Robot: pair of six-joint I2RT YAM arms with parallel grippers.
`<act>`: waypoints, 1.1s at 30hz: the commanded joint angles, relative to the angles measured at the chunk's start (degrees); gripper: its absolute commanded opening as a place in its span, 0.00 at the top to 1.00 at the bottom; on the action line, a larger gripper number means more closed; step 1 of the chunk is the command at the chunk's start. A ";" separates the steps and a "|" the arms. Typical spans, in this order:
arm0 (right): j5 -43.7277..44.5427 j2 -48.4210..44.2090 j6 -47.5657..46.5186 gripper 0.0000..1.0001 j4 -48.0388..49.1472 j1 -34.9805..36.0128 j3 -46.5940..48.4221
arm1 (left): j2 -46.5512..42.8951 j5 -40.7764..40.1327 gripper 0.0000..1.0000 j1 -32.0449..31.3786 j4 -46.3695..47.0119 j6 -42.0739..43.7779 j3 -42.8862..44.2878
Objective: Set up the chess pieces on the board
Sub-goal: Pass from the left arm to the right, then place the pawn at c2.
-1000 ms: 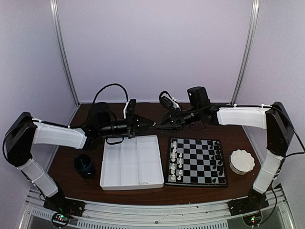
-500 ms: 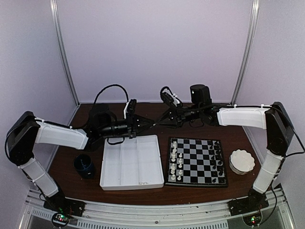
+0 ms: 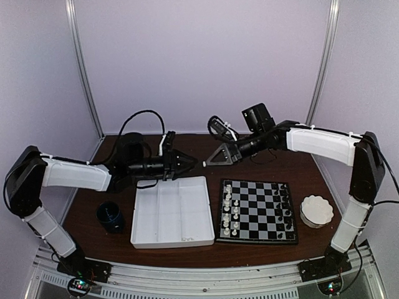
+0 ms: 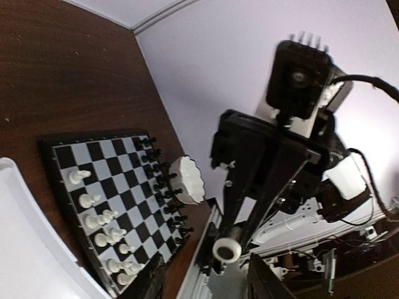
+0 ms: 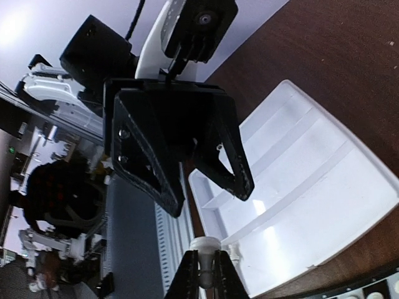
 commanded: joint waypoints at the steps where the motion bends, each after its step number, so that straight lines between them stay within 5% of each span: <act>1: 19.18 -2.23 -31.04 0.99 -29.81 -0.20 7.97 | -6.50 -1.45 0.50 3.38 -28.13 21.53 9.04; 4: 30.82 -0.87 -40.57 0.99 -38.26 -0.20 10.64 | -8.02 -9.79 0.45 3.57 -51.35 38.84 19.58; 9: 46.38 2.57 -46.61 0.99 -43.20 -0.12 11.15 | -6.15 -21.62 0.42 3.98 -68.26 54.85 32.31; 12: 52.41 4.46 -48.02 0.99 -43.97 0.42 11.32 | -5.39 -26.79 0.42 4.93 -68.59 57.42 32.06; 17: 59.39 7.26 -49.95 0.99 -45.06 2.23 11.54 | -7.50 -22.28 0.42 9.09 -61.28 53.81 23.49; 33: 60.05 15.61 -49.93 0.99 -44.84 4.99 14.72 | -7.22 -22.06 0.42 9.55 -62.27 54.00 22.81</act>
